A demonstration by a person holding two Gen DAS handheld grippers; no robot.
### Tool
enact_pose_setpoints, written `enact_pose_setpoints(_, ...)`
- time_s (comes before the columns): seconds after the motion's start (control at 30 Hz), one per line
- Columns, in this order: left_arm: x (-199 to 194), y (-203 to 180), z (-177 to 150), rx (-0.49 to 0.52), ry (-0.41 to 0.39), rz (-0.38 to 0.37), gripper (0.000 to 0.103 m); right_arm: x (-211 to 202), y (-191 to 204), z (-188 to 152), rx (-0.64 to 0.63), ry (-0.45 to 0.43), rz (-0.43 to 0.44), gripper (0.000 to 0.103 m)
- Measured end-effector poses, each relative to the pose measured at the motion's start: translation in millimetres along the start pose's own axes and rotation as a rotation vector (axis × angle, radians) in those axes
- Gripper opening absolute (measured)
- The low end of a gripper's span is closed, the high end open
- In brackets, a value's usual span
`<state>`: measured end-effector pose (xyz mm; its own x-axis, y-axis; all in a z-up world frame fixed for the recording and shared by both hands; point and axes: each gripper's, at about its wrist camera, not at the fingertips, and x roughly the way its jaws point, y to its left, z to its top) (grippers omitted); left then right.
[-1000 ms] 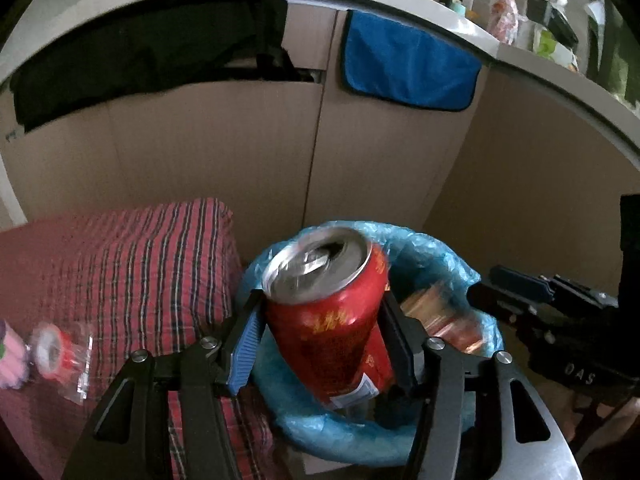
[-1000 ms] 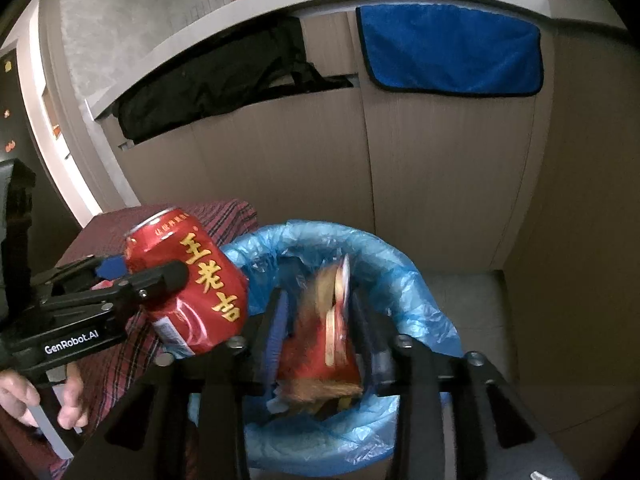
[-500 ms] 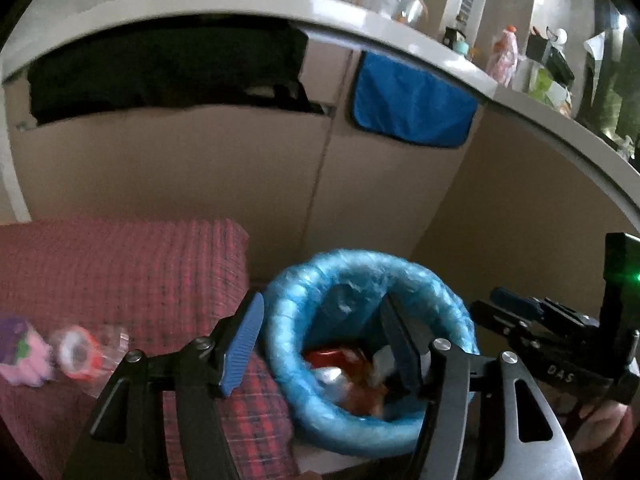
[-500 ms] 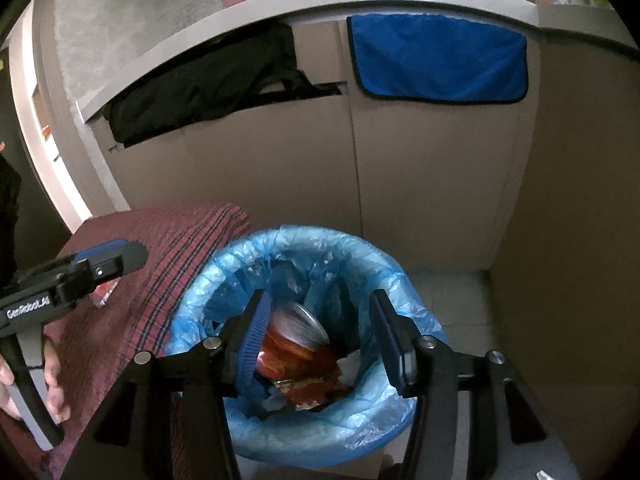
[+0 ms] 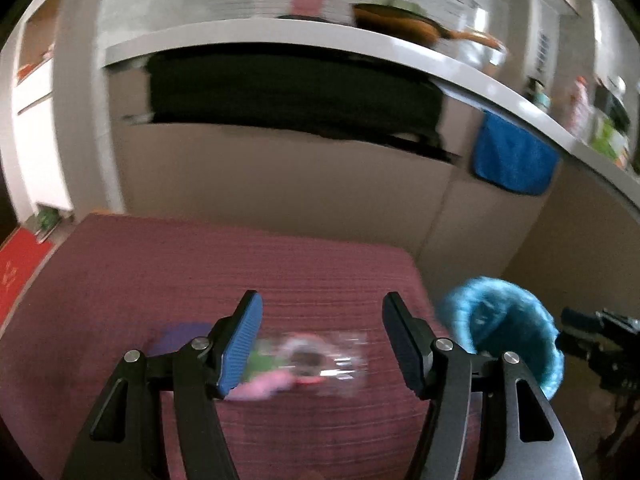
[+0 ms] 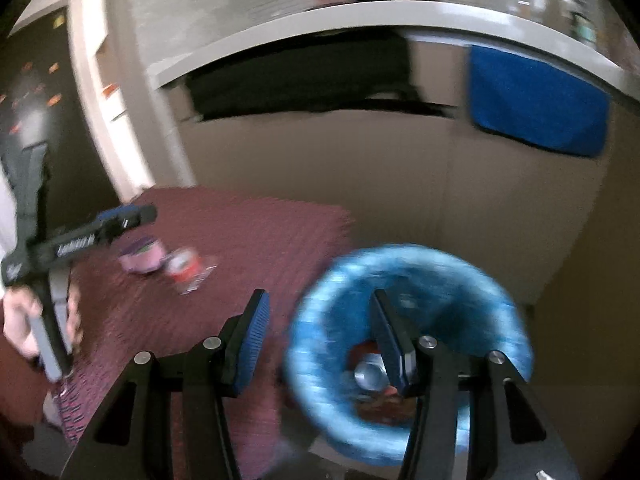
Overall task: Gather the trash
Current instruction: 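Move both tools back over the table toward the sponge and tape, then grasp the purple eggplant sponge with the left tool while the right tool grasps the bagged tape roll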
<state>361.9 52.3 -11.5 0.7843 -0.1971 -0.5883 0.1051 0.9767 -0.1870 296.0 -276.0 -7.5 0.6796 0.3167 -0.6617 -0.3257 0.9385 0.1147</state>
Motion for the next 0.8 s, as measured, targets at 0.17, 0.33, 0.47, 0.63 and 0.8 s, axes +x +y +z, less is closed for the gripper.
enact_pose_setpoints(0.17, -3.1, 66.5, -11.1, -0.083, 0.032, 0.051, 0.064, 38.0, 64.5, 11.1, -0.113, 0.052, 0.107, 0.049)
enact_pose_setpoints(0.33, -17.7, 104.7, -33.2, -0.107, 0.041, 0.075, 0.064, 83.6, 119.4, 21.1, -0.227, 0.127, 0.254, 0.049)
enact_pose_setpoints(0.47, -28.0, 128.7, -48.1, -0.137, 0.047, 0.076, 0.064, 117.4, 152.8, 24.7, -0.345, 0.169, 0.268, 0.049)
enact_pose_setpoints(0.63, -31.9, 154.6, -57.6, -0.197, 0.056, 0.065, 0.064, 160.7, 178.0, 22.3, -0.485, 0.226, 0.243, 0.049)
enact_pose_setpoints(0.8, -24.3, 166.1, -55.4, -0.224, 0.065, 0.046, 0.064, 199.7, 172.6, 24.7, -0.471, 0.257, 0.222, 0.05)
